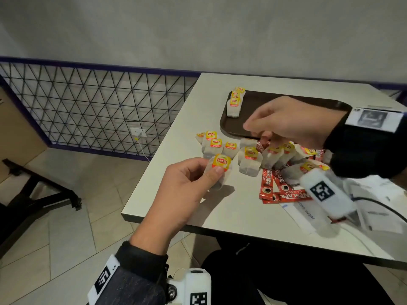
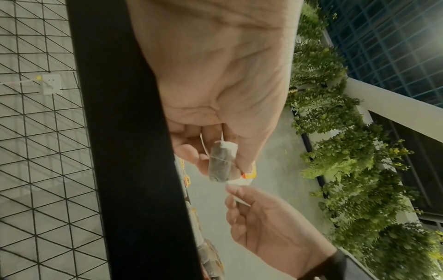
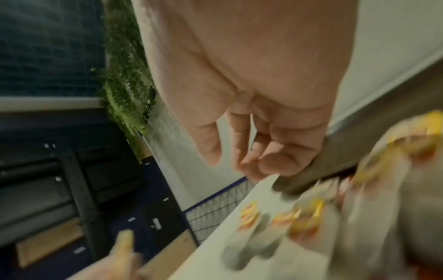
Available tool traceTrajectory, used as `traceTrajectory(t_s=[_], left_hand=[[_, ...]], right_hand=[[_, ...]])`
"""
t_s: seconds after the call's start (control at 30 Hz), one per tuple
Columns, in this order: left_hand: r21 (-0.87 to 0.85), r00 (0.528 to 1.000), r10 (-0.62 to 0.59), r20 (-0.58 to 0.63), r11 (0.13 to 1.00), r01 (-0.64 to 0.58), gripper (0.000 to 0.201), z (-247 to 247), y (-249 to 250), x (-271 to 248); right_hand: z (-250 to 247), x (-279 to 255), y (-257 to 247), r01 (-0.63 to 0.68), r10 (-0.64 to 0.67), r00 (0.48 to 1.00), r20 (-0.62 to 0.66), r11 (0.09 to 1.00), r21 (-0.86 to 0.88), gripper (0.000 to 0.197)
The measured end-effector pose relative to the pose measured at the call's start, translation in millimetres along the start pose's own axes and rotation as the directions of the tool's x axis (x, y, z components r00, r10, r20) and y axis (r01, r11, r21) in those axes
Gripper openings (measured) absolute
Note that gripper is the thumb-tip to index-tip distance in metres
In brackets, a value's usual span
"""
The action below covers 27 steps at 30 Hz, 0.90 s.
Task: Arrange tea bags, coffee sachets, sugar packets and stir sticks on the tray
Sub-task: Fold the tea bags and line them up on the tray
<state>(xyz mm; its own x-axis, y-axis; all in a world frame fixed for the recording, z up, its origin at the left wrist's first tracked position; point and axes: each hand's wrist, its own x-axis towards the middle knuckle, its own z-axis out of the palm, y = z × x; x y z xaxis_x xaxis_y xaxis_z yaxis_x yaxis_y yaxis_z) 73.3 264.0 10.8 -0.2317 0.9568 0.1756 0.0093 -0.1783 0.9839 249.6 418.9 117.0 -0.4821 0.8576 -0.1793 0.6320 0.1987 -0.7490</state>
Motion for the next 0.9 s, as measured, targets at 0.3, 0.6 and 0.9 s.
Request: traceTrajectory(t_s=[0.3, 0.6, 0.9], left_hand=[[0.018, 1.000, -0.008, -0.023, 1.000, 0.009, 0.017, -2.4, 0.2, 2.7], [-0.001, 0.996, -0.041, -0.076, 0.999, 0.041, 0.016, -7.5, -3.7, 4.8], [0.071, 0.990, -0.047, -0.131, 0.996, 0.057, 0.018, 1.0, 2.1, 5.6]], right_hand=[[6.3, 18.1, 14.3, -0.043, 0.083, 0.994, 0.068, 0.892, -0.450, 0.024], [6.9, 13.8, 12.0, -0.074, 0.155, 0.976, 0.155, 0.898, -0.434, 0.016], [-7.7, -40.7, -25.2, 0.359, -0.224, 0.869, 0.441, 0.899, -0.252, 0.026]])
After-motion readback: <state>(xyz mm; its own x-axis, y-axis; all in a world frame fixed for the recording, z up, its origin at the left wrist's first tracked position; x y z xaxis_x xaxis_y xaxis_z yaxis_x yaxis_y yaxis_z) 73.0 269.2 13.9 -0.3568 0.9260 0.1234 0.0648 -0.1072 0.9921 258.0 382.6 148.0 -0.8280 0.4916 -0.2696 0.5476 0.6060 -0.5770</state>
